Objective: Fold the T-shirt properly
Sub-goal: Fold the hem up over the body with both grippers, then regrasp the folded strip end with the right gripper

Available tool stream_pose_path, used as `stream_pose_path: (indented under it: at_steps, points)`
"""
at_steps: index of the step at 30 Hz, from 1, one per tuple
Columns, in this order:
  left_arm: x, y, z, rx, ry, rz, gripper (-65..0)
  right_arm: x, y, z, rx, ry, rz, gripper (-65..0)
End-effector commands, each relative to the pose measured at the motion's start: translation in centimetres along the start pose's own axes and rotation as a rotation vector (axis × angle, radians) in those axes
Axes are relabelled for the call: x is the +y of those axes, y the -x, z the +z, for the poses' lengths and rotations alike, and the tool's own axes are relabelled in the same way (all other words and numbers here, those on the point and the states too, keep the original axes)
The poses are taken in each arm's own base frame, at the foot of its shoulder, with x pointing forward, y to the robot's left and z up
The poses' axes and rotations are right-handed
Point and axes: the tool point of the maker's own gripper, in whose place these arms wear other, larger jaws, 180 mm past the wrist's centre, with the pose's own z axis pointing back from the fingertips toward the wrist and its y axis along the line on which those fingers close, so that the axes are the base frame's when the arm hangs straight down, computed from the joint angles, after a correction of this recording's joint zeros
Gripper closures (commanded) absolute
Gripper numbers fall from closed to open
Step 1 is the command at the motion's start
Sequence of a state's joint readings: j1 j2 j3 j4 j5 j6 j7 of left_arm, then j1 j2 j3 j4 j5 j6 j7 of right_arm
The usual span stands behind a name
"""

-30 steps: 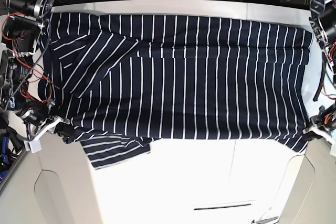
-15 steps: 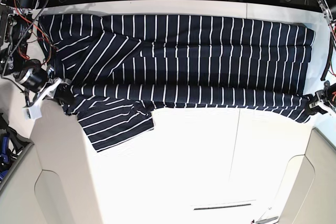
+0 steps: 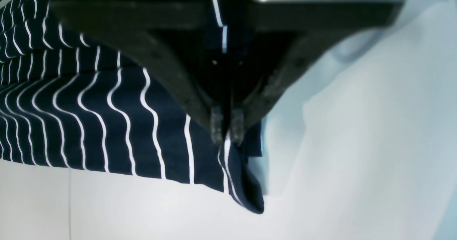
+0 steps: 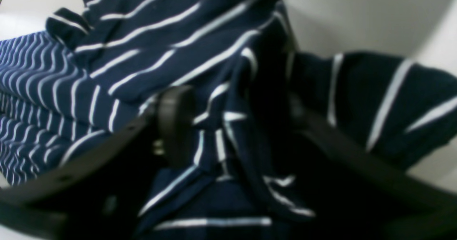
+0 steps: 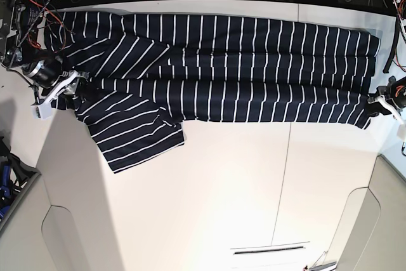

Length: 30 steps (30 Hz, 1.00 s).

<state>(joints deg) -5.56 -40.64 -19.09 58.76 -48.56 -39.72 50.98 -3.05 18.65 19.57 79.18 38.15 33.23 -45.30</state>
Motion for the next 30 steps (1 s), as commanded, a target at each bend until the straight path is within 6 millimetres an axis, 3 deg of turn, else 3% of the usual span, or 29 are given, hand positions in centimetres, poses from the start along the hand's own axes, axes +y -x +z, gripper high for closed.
stream_pose_path:
  at_steps: [1, 7, 11, 14, 19, 23, 26, 30]
  points:
    - [0.5, -2.4, 1.1, -0.057, -0.012, -0.028, 0.0, -0.5, -2.3, 0.7, -0.076, 0.01, 0.009, -38.0]
    - [0.5, -2.4, 1.1, -0.056, -0.014, -0.03, 0.0, -1.7, -7.1, 2.1, -0.249, 0.029, -0.014, -38.1]
    - [0.5, -2.6, 1.2, -0.067, -0.014, -0.03, 0.0, -1.7, -10.5, 2.0, -0.335, 0.063, 0.046, -38.1]
    - [0.5, -2.6, 1.1, -0.067, -0.013, -0.029, 0.0, -1.7, -11.8, 1.3, -0.346, 0.093, 0.071, -38.1]
    - [0.5, -3.0, 1.2, -0.091, -0.013, -0.03, 0.0, -2.3, -12.5, -1.3, -0.341, 0.07, -0.006, -38.1]
    - [0.5, -3.0, 1.2, -0.091, -0.014, -0.03, 0.0, -2.5, -11.9, -4.4, -0.302, 0.043, -0.063, -38.1]
    - [0.6, -2.9, 1.2, -0.085, -0.02, -0.035, 0.0, -1.7, -10.9, -6.3, -0.252, 0.015, -0.068, -38.1]
    - [0.6, -3.0, 1.2, -0.089, -0.017, -0.033, 0.0, 1.0, -9.3, -8.4, -0.189, -0.036, -0.042, -38.1]
